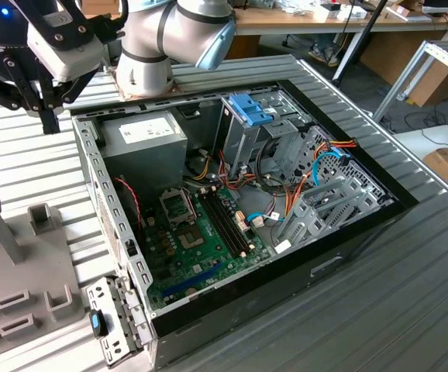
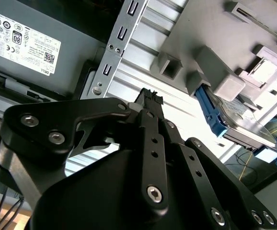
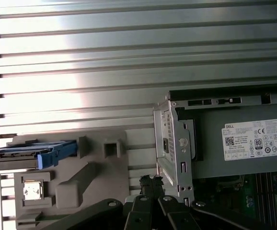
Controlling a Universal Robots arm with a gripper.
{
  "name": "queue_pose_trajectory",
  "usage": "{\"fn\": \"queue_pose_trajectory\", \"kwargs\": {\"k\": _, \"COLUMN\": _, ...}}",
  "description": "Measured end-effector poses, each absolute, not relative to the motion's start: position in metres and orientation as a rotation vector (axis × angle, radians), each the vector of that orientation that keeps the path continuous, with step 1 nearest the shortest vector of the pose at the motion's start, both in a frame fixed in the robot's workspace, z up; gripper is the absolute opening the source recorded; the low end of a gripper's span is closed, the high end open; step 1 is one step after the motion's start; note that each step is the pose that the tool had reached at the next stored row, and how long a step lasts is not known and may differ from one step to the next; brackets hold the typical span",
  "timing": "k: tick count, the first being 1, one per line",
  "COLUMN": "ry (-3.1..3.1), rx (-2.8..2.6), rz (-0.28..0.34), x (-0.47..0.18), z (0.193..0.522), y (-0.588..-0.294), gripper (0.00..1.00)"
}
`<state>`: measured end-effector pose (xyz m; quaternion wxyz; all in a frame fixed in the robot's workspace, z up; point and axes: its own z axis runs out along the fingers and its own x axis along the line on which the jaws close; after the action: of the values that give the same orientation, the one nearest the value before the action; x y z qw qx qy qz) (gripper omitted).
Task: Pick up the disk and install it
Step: 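Reach for the disk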
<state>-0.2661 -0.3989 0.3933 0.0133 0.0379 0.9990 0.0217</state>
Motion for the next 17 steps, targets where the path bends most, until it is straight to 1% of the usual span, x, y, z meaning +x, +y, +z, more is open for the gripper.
{"fn": "queue_pose_trajectory", "kwargs": {"k": 17, "ry": 3.112, "rx": 0.118, "rz": 0.068, "x": -0.2741, "z": 0.3933, "y": -0.399, "gripper": 0.11}}
